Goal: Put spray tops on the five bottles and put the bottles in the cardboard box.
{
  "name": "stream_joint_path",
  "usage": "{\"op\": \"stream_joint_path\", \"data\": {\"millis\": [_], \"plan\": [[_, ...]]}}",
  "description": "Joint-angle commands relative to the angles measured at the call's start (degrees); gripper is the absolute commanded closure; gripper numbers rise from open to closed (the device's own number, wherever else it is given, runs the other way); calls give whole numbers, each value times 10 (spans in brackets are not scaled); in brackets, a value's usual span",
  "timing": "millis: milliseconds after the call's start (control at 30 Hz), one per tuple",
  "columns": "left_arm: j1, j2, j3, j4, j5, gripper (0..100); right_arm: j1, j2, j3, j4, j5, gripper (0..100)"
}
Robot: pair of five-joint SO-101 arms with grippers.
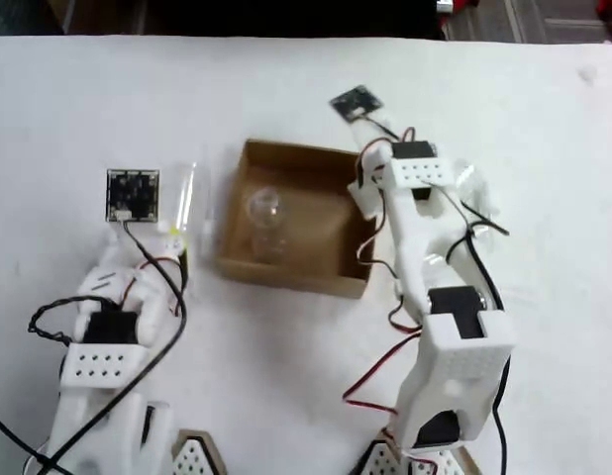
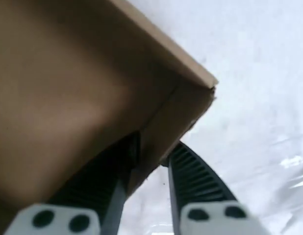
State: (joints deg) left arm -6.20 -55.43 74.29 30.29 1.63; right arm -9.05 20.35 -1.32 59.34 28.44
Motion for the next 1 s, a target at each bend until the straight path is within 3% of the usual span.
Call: {"op": "stream_joint_path", "data": {"millis": [0, 467, 667, 967], "plan": [[-1, -15, -6, -16, -9, 976, -27, -7, -25, -8, 72, 945], [-1, -15, -5, -16, -9, 976, -28, -12, -25, -5, 183, 945], [-1, -15, -5, -16, -9, 976, -36, -12, -24, 15, 270, 945], [-1, -15, -5, -17, -9, 976, -37, -16, -25, 49, 243, 913]]}}
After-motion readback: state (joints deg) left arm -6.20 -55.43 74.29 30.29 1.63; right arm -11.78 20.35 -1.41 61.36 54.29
